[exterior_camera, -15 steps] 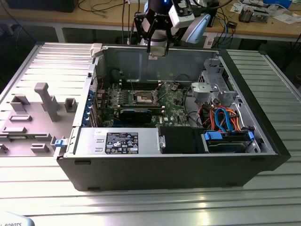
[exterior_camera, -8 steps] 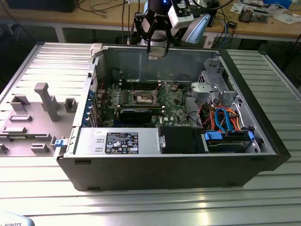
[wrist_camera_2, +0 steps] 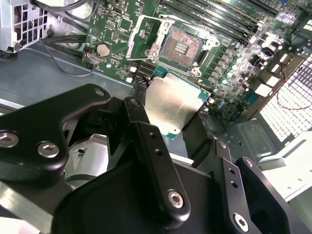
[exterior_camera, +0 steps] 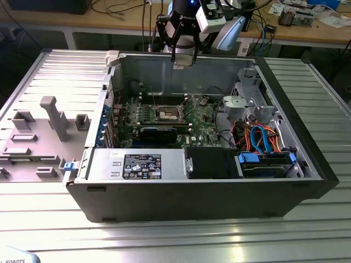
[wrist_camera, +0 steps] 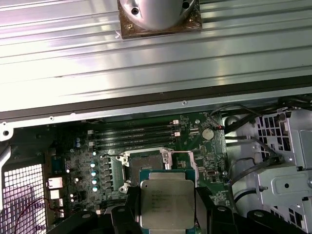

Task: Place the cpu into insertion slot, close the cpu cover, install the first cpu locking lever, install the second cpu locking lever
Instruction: 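Place the cpu into insertion slot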

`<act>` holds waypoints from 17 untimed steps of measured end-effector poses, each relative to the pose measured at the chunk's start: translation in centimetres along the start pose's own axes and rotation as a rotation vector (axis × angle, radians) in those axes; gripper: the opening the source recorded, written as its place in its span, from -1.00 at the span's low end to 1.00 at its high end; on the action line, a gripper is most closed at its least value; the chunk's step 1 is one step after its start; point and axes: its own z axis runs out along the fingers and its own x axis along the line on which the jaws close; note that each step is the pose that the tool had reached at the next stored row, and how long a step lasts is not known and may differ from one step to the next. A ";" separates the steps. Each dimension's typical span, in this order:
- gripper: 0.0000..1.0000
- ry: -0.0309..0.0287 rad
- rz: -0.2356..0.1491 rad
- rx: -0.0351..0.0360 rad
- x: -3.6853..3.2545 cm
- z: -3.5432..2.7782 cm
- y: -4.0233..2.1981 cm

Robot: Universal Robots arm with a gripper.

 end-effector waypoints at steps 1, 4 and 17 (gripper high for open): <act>0.08 0.0000 0.001 0.0000 0.00 0.00 0.00; 0.08 -0.0005 0.006 -0.0002 0.00 0.00 0.00; 0.08 -0.0034 0.040 -0.0008 0.00 0.00 0.00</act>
